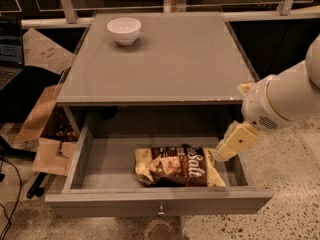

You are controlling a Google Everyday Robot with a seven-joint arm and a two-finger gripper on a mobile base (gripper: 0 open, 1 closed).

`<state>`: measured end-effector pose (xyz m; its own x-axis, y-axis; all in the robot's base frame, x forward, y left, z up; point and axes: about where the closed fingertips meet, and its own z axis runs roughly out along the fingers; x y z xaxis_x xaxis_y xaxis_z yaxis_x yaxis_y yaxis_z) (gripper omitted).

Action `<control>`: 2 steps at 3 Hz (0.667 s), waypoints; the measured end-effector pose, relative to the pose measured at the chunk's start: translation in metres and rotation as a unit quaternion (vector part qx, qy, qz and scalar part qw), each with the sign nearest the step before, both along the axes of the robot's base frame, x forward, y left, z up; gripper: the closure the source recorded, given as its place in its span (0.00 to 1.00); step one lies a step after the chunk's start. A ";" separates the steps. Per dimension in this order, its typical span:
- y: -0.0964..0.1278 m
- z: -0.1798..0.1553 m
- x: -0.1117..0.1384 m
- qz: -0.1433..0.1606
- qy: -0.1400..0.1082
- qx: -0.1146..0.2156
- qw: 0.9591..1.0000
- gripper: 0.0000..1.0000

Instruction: Pick brown chip bag from top drawer and place on counter

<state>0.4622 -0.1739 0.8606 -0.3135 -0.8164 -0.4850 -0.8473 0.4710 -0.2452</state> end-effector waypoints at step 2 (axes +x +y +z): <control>0.011 -0.053 0.015 -0.005 0.017 0.024 1.000 0.00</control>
Offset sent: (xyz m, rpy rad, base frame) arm 0.0260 0.0175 -0.0854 0.0891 0.0710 -0.0057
